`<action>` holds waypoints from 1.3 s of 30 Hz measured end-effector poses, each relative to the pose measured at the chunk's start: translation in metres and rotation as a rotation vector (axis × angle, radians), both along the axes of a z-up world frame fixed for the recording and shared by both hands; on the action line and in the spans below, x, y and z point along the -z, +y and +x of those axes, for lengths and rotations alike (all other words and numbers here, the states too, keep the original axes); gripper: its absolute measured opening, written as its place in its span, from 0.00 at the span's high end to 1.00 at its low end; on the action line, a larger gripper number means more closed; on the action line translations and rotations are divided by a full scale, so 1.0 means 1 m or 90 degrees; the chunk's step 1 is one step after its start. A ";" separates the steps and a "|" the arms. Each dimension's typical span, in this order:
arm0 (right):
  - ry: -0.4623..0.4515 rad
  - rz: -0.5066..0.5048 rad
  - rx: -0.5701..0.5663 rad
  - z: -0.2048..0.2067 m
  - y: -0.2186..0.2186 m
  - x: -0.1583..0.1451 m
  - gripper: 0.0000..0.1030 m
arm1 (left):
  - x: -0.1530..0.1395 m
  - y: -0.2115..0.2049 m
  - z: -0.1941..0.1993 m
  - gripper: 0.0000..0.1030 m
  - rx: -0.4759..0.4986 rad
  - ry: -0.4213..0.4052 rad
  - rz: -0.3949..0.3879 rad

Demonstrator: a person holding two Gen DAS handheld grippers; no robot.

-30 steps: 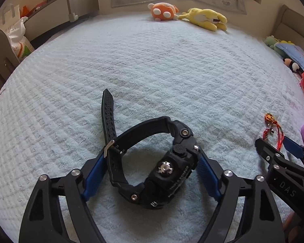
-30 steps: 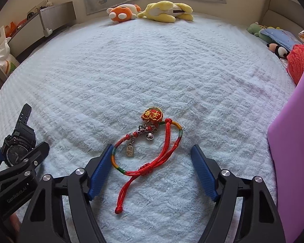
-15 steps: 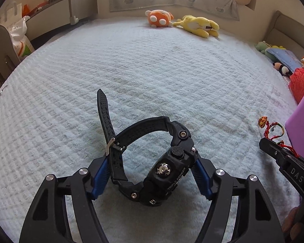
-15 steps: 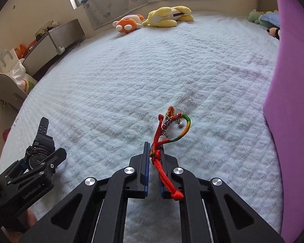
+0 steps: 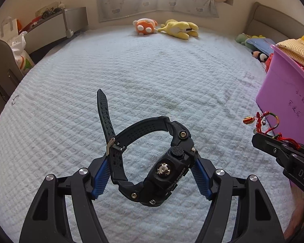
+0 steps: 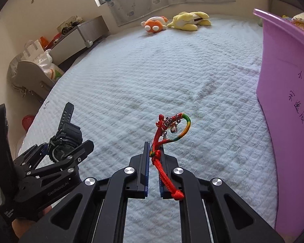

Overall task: Organize jewelry
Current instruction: 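Carry the black watch in the left tool while the right tool carries the red bracelet over the tub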

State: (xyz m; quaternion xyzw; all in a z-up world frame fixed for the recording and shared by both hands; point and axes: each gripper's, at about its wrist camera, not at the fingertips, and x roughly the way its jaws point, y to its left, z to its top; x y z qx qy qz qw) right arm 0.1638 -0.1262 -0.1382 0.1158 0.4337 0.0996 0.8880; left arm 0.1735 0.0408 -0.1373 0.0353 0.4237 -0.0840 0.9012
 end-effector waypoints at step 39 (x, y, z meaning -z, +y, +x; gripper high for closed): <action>-0.160 -0.016 0.182 -0.142 -0.207 -0.149 0.92 | -0.145 -0.196 -0.059 0.33 0.198 -0.068 -0.045</action>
